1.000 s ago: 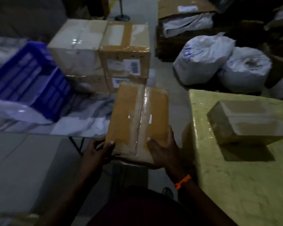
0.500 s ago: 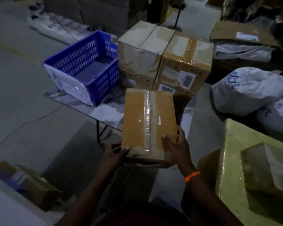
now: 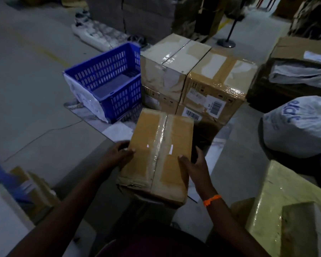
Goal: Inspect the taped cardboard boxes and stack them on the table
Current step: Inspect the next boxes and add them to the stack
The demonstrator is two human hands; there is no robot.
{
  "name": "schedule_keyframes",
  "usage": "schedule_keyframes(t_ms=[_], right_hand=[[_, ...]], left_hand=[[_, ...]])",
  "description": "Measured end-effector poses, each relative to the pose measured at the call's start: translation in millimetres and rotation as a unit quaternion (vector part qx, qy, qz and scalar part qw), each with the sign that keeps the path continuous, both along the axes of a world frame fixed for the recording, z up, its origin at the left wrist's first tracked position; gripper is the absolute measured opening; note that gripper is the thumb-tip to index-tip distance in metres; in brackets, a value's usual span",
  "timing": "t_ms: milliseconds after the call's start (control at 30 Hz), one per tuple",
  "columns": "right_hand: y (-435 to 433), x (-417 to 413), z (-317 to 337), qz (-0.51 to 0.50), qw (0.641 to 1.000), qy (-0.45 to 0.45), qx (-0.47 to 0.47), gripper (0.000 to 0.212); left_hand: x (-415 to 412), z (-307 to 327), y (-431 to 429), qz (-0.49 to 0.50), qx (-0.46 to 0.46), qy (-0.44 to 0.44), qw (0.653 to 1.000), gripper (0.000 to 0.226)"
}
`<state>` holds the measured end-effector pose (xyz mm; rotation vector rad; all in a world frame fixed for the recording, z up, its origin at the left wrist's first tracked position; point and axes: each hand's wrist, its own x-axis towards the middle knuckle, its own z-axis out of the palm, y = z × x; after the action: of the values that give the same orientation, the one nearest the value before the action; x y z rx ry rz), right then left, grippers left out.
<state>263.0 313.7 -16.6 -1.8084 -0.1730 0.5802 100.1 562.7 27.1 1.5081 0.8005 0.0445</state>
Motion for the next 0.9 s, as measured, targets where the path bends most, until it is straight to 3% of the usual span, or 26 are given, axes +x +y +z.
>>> schedule_keyframes(t_ms=[133, 300, 500, 633, 733, 800, 900], right_hand=[[16, 33, -3, 0.005, 0.997, 0.056, 0.047, 0.069], [33, 38, 0, 0.04, 0.994, 0.067, 0.077, 0.06], [47, 38, 24, 0.065, 0.989, 0.007, 0.13, 0.061], [52, 41, 55, 0.078, 0.979, -0.024, 0.187, 0.068], [55, 50, 70, 0.049, 0.976, -0.031, 0.212, 0.048], [51, 56, 70, 0.007, 0.972, -0.022, 0.234, 0.033], [39, 55, 54, -0.017, 0.973, 0.015, 0.23, 0.056]], left_hand=[[56, 13, 0, 0.022, -0.015, 0.022, 0.999, 0.024], [68, 12, -4, 0.048, -0.096, 0.018, 0.994, 0.031], [57, 17, 3, 0.154, -0.067, -0.044, 0.985, 0.078], [53, 40, 5, 0.234, -0.029, -0.145, 0.961, 0.073], [54, 55, -7, 0.248, -0.033, -0.223, 0.942, 0.036], [53, 55, -17, 0.274, -0.077, -0.22, 0.933, 0.04], [45, 35, -28, 0.281, -0.125, -0.183, 0.934, 0.058]])
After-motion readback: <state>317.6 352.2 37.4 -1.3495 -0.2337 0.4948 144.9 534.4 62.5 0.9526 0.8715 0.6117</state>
